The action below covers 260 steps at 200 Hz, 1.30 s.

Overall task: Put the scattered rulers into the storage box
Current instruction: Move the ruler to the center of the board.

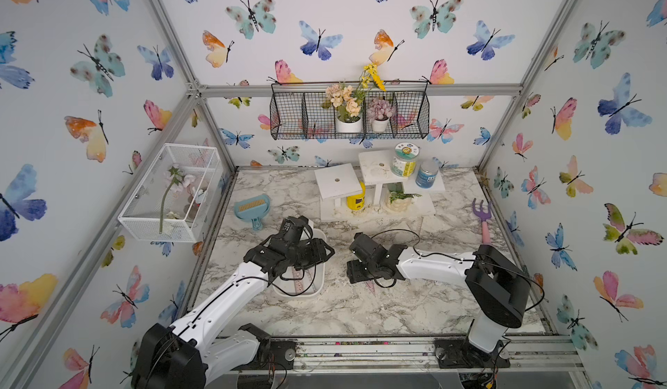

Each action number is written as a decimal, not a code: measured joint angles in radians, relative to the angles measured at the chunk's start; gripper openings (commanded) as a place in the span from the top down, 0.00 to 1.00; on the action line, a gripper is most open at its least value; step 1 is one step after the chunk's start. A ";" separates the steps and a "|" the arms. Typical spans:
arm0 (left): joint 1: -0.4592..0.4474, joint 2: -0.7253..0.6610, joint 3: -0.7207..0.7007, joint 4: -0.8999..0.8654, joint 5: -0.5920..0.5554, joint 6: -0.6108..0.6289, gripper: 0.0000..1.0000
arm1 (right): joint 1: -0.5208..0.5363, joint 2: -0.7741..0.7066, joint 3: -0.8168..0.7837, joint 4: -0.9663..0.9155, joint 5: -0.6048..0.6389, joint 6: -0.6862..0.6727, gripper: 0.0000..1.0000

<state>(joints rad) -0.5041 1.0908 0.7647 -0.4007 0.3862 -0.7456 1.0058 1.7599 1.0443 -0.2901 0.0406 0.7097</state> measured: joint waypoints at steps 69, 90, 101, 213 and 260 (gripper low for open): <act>0.000 -0.064 0.017 -0.049 -0.039 -0.007 0.54 | 0.000 0.062 0.034 -0.016 0.006 -0.033 0.30; 0.001 -0.093 0.034 -0.070 -0.060 -0.011 0.53 | 0.000 0.062 0.047 -0.016 -0.008 -0.048 0.31; 0.001 -0.104 0.044 -0.079 -0.066 -0.014 0.53 | 0.000 0.062 0.056 -0.013 -0.019 -0.056 0.31; 0.013 -0.127 0.076 -0.124 -0.090 -0.019 0.53 | 0.000 0.103 0.074 0.023 -0.138 -0.104 0.31; 0.018 -0.127 0.076 -0.132 -0.090 -0.018 0.53 | -0.001 0.136 0.117 0.027 -0.141 -0.109 0.30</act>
<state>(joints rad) -0.4862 0.9638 0.8406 -0.5331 0.2966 -0.7639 1.0050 1.8961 1.1610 -0.2626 -0.1001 0.6003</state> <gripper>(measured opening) 0.471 0.693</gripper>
